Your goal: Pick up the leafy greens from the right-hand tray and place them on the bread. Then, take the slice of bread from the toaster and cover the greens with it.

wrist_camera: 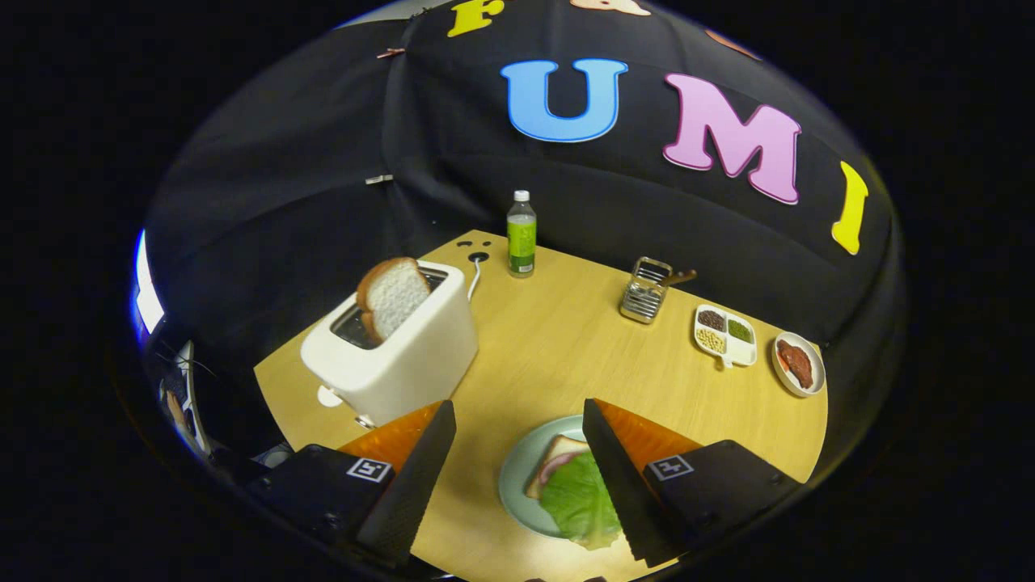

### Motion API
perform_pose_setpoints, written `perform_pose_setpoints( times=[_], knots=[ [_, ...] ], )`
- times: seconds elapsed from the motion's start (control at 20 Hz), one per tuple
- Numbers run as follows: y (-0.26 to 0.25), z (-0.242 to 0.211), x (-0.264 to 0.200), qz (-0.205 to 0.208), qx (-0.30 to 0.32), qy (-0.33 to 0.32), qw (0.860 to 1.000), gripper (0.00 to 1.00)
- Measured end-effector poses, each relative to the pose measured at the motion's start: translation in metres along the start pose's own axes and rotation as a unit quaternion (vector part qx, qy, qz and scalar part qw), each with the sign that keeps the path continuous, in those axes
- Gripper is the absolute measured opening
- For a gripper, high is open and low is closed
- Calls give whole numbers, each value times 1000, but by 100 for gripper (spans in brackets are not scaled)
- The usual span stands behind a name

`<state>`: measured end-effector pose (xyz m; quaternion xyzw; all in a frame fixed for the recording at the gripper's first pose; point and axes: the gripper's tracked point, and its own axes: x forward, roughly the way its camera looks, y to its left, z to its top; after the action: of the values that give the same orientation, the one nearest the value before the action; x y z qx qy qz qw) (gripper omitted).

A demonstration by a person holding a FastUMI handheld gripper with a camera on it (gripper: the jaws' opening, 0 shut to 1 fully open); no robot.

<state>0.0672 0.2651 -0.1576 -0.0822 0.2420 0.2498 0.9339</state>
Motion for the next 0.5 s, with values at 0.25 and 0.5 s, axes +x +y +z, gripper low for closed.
perform_pose_setpoints(
  times=[0.25,0.5],
  knots=[
    [53,48,4,37,-30,-32,998,98],
    [102,71,30,71,-50,-35,996,98]
  ],
)
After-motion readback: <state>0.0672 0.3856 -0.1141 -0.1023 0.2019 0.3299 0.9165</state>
